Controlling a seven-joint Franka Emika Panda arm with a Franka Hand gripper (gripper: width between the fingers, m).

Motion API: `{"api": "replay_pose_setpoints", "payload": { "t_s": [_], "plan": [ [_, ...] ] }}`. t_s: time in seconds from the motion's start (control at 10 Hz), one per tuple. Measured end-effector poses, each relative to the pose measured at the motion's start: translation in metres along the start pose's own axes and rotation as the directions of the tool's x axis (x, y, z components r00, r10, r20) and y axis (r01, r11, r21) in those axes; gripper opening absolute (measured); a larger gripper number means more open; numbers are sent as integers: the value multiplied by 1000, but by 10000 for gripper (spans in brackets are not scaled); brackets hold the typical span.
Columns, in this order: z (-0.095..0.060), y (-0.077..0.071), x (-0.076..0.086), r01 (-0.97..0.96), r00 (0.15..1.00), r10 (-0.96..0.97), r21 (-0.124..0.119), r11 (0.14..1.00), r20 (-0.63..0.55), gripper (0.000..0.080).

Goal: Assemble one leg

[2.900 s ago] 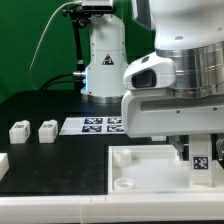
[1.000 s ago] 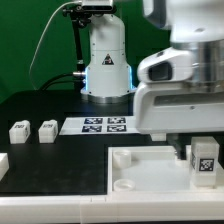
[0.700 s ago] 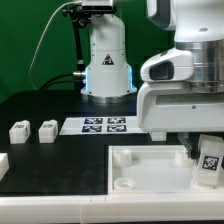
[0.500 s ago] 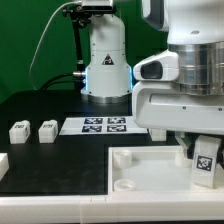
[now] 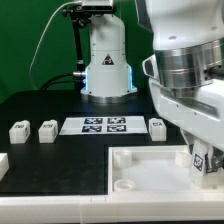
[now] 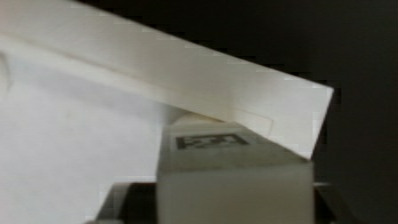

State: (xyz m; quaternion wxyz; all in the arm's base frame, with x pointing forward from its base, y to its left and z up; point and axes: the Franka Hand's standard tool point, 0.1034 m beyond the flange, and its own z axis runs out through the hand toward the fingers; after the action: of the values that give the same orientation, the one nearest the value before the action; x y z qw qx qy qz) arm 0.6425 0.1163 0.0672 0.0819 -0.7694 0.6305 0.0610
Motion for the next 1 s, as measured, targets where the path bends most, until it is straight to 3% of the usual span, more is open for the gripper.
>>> {"api": "replay_pose_setpoints", "payload": {
  "t_s": [0.1, 0.4, 0.5, 0.6, 0.7, 0.9, 1.0],
  "plan": [
    [2, 1, -2, -80, 997, 80, 1, 997, -1, 299],
    [3, 2, -2, 41, 999, -41, 1, 999, -1, 352],
    [2, 1, 2, 238, 971, -238, 1, 971, -10, 518],
    [2, 1, 1, 442, 896, -442, -12, 897, -23, 621],
    [2, 1, -6, 551, 832, -551, -21, 834, -56, 642],
    [3, 2, -3, 701, 711, -702, -34, 712, -52, 648],
    [3, 2, -1, 821, 567, -823, -51, 568, -48, 648]
  ]
}}
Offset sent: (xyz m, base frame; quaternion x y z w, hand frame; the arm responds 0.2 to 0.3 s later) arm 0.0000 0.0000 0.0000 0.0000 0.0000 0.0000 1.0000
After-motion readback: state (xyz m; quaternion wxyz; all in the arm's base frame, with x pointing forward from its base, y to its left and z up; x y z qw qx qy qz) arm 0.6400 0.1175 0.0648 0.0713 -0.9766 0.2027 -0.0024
